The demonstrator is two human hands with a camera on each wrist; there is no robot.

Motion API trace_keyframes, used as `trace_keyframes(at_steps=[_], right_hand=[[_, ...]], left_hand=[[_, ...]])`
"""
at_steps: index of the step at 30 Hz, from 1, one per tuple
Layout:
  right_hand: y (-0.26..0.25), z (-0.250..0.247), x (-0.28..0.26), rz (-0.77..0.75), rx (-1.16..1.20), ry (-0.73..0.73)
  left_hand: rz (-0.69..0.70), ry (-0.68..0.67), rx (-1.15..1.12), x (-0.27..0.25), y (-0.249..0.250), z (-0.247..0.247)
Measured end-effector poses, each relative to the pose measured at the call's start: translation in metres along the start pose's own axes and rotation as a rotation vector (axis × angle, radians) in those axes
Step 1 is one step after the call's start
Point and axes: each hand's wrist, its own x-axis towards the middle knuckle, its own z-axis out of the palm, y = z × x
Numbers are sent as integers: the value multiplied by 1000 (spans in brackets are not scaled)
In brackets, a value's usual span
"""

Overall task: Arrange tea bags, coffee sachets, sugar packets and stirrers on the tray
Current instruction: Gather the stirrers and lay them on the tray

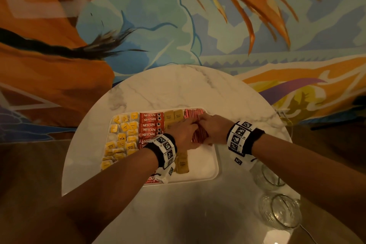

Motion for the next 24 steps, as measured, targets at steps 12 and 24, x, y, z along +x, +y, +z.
trace_keyframes(at_steps=[12,24], right_hand=[[5,0,-2,2,-66,-54],[-1,6,-3,-30,-74,17]], left_hand=[[20,-14,-5,-2,-9,-11],[22,-16,0,-8,-11,-15]])
